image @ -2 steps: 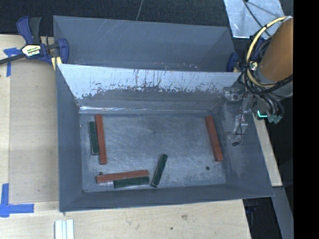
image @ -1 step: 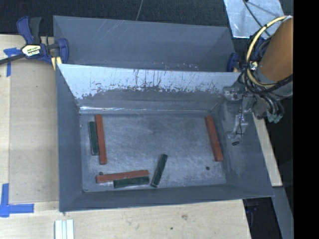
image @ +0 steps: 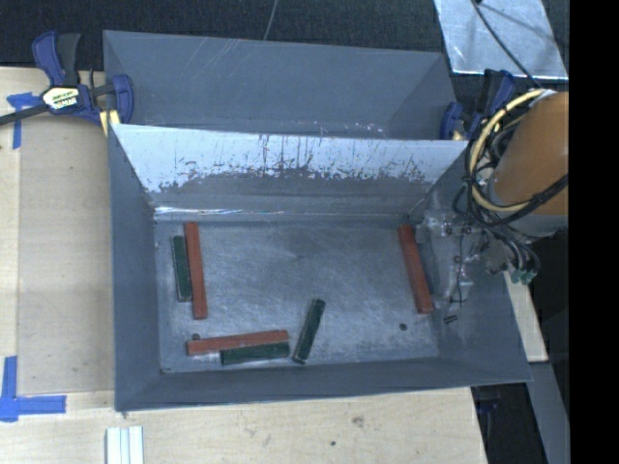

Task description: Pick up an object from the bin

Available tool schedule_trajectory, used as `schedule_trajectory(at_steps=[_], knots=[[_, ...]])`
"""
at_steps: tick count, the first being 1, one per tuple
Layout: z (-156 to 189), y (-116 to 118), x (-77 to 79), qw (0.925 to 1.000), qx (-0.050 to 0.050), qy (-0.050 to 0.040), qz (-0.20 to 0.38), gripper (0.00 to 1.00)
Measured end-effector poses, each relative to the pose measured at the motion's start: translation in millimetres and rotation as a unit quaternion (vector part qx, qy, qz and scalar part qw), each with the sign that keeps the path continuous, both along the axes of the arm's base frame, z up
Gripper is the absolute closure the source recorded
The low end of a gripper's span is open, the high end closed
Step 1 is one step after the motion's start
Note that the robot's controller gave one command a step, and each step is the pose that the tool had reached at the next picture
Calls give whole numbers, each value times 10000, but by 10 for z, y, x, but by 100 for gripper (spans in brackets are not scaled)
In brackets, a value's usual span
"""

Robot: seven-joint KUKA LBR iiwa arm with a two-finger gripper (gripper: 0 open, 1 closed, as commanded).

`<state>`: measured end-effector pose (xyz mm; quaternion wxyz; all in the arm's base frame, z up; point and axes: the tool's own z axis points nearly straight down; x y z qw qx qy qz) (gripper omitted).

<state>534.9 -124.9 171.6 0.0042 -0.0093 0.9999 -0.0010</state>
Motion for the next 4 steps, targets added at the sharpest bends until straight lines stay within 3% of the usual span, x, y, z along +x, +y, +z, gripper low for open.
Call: schedule_trajectory(at_steps=[1, 2, 3, 4], knots=[[-619, 31, -86, 9991, 2, 26, 434, 0], [-839, 193, -273, 9981, 9, 25, -608, 0], [-549, 596, -255, 9997, 7, 34, -241, 0], [-539, 508, 189, 9981, 4, 23, 610, 0]])
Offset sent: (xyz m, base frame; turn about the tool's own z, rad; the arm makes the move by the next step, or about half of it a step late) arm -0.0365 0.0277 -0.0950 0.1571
